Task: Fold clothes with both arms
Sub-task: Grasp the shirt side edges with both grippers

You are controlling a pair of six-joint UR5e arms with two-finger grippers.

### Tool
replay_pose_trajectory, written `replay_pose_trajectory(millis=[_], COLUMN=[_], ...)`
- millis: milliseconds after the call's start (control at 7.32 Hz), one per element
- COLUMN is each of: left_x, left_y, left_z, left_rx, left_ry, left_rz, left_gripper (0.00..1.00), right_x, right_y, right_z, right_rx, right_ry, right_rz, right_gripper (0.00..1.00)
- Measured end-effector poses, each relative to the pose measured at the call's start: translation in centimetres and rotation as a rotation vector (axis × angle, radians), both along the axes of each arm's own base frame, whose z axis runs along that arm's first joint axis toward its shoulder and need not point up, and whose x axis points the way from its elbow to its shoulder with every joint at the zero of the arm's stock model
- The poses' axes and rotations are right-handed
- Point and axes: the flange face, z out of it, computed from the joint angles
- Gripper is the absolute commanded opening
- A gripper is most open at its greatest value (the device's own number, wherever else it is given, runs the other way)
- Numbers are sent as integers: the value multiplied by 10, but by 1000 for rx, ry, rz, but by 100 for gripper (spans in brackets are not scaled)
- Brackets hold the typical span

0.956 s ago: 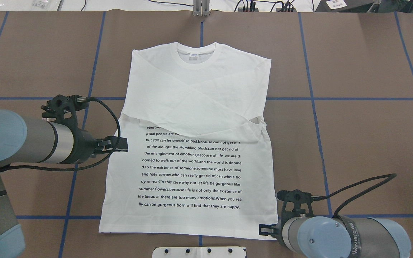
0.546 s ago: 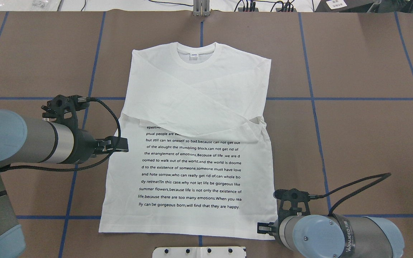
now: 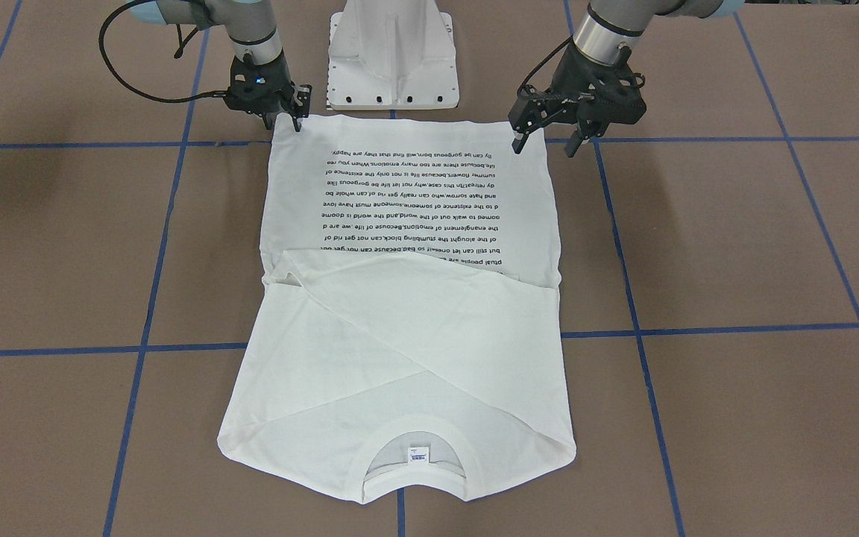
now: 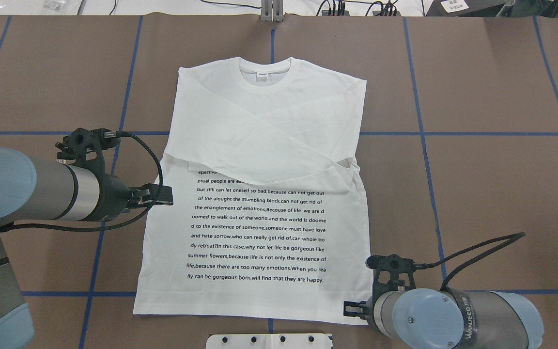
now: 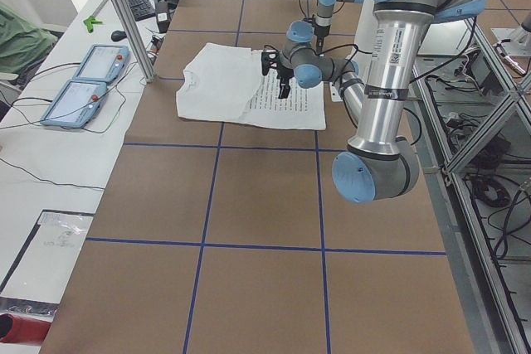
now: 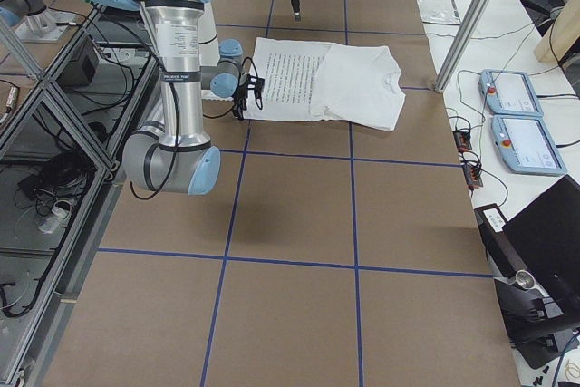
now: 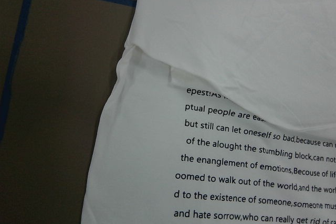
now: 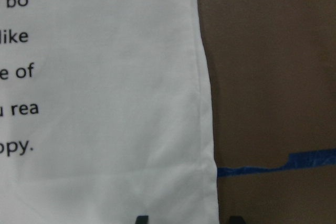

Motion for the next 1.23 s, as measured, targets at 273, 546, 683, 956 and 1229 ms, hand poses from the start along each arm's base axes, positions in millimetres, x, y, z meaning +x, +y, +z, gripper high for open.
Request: replay_pose_trajectory(millis=[273,546,683,956,1229], left_x=[1,2,2,1,1], left_y=[0,1,1,1,1], left_z=[0,-1,-1,-2,-2], left_rx=[-1,0,0,0,0], left_ry=[0,1,1,2,3], left_rz=[1,2,3,3,2], left_gripper=[99,99,99,99,99], right_x=[1,1,1,1,2], right_y=[0,0,0,0,1], right_z=[0,2,3,3,1], right_rx=[-2,-2,-3,-4,-14], right_ry=[1,8,11,10,6], right_rz=[0,0,0,0,-9], right_gripper=[61,61,61,41,27])
